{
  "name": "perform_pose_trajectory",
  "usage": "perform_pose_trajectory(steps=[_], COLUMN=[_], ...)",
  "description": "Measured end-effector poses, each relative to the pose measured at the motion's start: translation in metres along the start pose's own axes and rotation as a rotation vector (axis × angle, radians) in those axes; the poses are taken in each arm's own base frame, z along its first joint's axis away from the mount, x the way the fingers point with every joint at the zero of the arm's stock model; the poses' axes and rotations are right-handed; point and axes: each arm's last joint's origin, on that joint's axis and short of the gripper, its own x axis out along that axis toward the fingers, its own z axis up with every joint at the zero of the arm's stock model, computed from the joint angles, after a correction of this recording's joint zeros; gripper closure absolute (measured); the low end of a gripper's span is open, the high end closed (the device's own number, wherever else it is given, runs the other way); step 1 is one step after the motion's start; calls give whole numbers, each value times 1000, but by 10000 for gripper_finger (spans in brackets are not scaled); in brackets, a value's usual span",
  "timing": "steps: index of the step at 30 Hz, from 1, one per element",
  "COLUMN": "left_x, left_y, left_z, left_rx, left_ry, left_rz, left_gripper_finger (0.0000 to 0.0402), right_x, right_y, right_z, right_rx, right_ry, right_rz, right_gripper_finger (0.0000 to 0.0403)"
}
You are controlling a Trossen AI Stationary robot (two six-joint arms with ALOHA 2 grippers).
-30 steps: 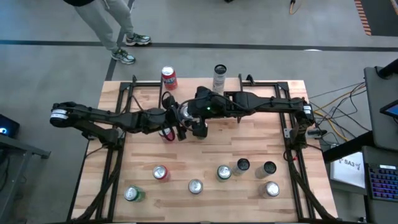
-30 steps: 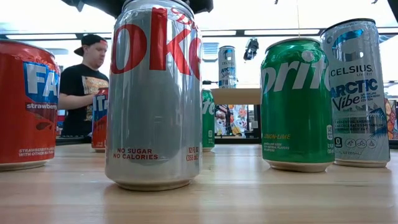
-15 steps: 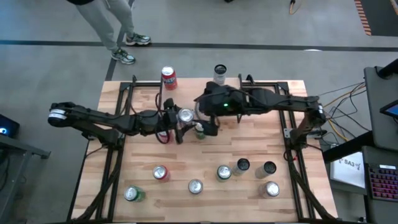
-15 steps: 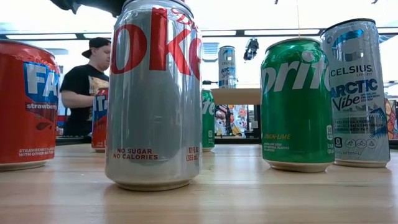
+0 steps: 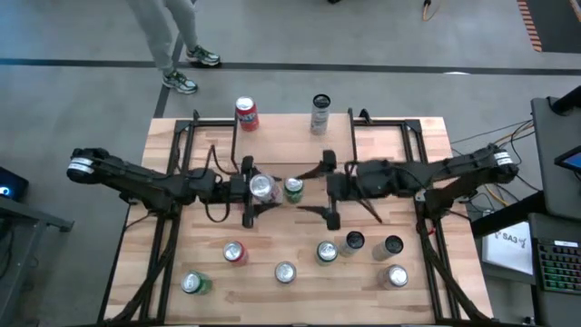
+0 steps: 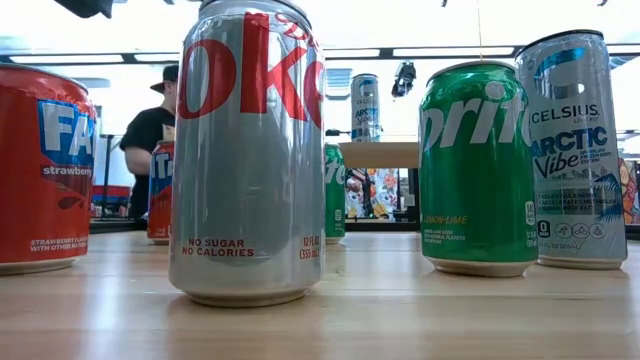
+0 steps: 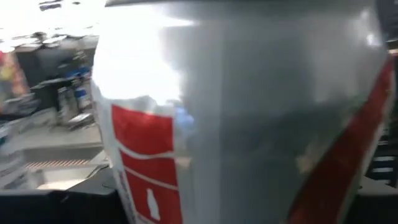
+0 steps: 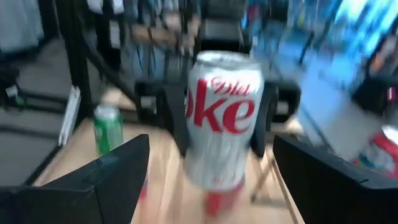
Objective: Place canned beverage on shelf
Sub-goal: Put the silver soda can on the shelf
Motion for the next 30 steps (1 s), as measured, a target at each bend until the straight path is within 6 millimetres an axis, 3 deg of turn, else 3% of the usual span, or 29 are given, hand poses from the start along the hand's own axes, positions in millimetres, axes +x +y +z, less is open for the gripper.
perform_pose_trajectory(steps=[5, 9, 14, 21, 30], left_x=[4, 4, 3, 3, 3], left_y=[-2, -2, -2, 0, 2], left_z=[-8, -8, -9, -12, -9], left_rx=[2, 9, 42, 69, 77], left_ry=[13, 14, 30, 54, 43], left_rz=[2, 4, 28, 91, 124], left_gripper_finger=[127, 127, 127, 127, 127], right_x=[7, 13, 16, 29, 55], right_y=[17, 20, 17, 18, 17], right_z=[-34, -48, -39, -29, -24], right_rx=[-71, -89, 27, -19, -52], right_ry=[-217, -240, -220, -86, -91], right_rz=[-9, -14, -53, -60, -135], right_gripper_finger=[76, 76, 72, 43, 39])
